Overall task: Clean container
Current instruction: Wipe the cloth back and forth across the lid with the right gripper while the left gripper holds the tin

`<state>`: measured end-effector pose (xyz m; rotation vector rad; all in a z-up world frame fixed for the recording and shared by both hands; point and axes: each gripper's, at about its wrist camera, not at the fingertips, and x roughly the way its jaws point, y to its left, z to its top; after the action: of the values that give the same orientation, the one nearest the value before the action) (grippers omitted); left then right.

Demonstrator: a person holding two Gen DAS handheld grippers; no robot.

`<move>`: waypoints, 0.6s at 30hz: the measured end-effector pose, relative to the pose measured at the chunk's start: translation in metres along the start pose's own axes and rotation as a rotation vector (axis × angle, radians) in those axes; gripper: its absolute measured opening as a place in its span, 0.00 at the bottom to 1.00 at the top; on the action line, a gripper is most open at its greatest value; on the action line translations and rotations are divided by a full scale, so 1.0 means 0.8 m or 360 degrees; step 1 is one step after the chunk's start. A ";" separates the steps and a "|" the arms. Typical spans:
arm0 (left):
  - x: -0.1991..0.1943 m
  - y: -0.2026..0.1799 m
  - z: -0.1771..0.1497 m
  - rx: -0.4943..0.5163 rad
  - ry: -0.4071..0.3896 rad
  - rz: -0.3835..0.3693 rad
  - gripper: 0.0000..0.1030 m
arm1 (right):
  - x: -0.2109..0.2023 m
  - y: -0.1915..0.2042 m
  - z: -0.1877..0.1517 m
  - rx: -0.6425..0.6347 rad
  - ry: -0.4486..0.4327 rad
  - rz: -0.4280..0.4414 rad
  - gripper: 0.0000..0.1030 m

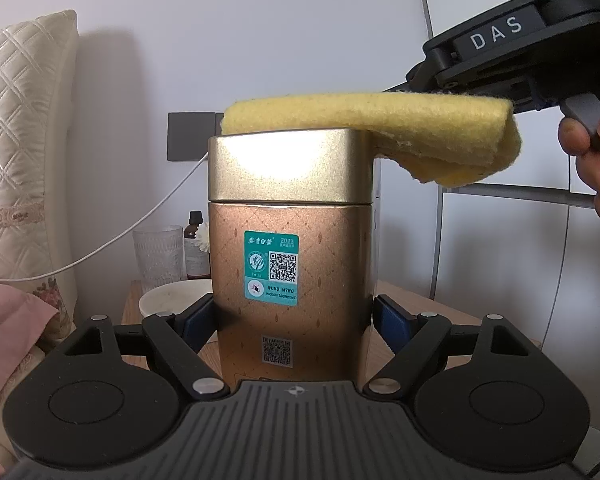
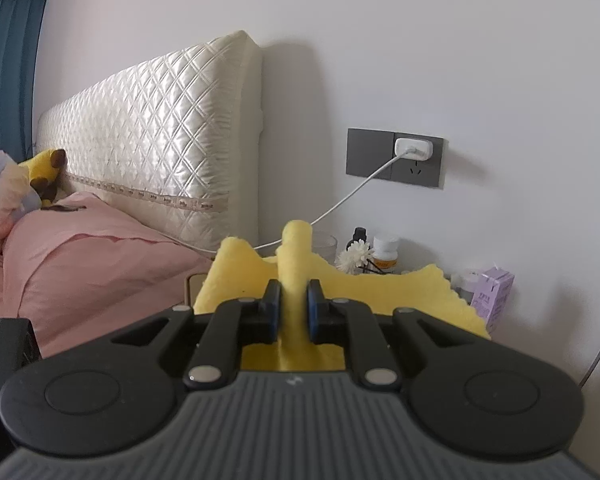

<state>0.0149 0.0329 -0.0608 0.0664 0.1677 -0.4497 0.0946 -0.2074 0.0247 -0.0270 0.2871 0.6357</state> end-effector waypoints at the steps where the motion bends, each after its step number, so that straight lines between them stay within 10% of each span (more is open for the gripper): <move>1: 0.000 -0.002 0.001 -0.0001 0.0012 0.0005 0.83 | 0.000 -0.001 0.000 0.0010 -0.0003 0.0002 0.14; 18: -0.003 -0.029 0.003 0.0006 0.0097 0.0055 0.84 | -0.012 0.003 -0.005 0.0008 -0.0024 0.0040 0.14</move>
<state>0.0034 0.0129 -0.0586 0.0868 0.2251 -0.4137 0.0846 -0.2113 0.0233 -0.0141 0.2750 0.6598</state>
